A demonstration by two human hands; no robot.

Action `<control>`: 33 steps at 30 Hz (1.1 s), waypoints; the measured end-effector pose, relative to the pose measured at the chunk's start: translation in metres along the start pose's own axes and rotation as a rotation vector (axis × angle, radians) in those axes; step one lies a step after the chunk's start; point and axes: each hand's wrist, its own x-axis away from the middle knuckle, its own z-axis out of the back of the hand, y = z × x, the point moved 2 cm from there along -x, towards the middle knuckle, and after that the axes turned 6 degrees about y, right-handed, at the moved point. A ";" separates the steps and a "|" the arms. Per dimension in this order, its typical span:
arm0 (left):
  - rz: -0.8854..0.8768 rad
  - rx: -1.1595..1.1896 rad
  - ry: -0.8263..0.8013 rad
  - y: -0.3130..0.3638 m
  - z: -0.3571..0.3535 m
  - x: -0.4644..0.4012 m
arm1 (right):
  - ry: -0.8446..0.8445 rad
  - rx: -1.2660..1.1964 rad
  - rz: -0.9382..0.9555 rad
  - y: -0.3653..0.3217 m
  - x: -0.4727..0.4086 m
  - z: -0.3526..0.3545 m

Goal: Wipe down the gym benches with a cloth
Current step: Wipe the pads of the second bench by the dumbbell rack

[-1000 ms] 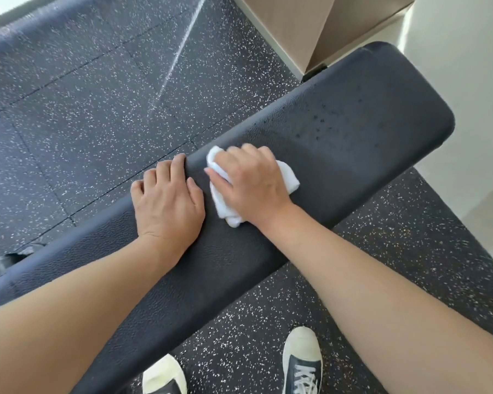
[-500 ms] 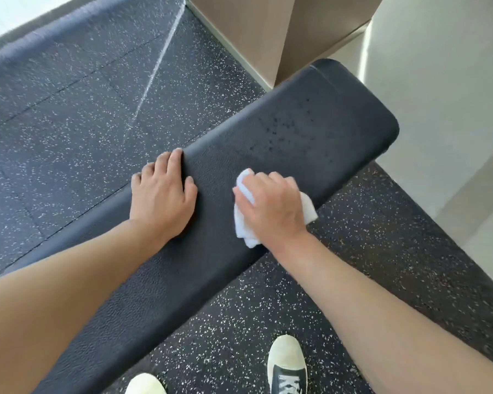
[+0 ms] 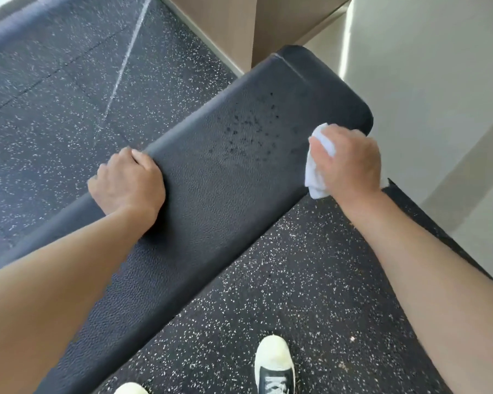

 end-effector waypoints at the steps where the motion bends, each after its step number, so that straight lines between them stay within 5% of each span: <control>1: -0.001 0.000 0.006 0.000 -0.001 -0.001 | 0.005 -0.004 -0.019 -0.005 -0.001 0.001; 4: 0.011 -0.010 0.026 -0.001 -0.004 -0.002 | -0.016 -0.008 0.046 -0.054 0.016 -0.001; 9: 0.020 0.000 0.042 0.002 -0.004 -0.003 | -0.054 -0.216 0.427 -0.160 0.077 -0.012; 14: 0.016 -0.006 0.040 0.000 -0.006 -0.003 | -0.066 -0.287 0.602 -0.143 0.068 -0.011; 17: 0.010 -0.013 0.032 0.002 -0.005 -0.003 | 0.033 -0.113 0.524 -0.068 0.027 -0.012; 20: 0.003 -0.019 0.037 0.003 -0.004 -0.003 | 0.048 -0.080 0.192 0.016 -0.020 -0.005; 23: 0.010 -0.020 0.033 0.003 -0.003 -0.003 | 0.059 -0.096 0.027 0.026 -0.035 0.000; 27: 0.024 -0.029 0.028 0.006 -0.003 -0.002 | 0.010 -0.066 0.305 -0.053 -0.002 -0.015; 33: 0.051 -0.025 0.024 0.006 -0.002 -0.001 | -0.101 -0.341 0.525 -0.154 0.065 -0.018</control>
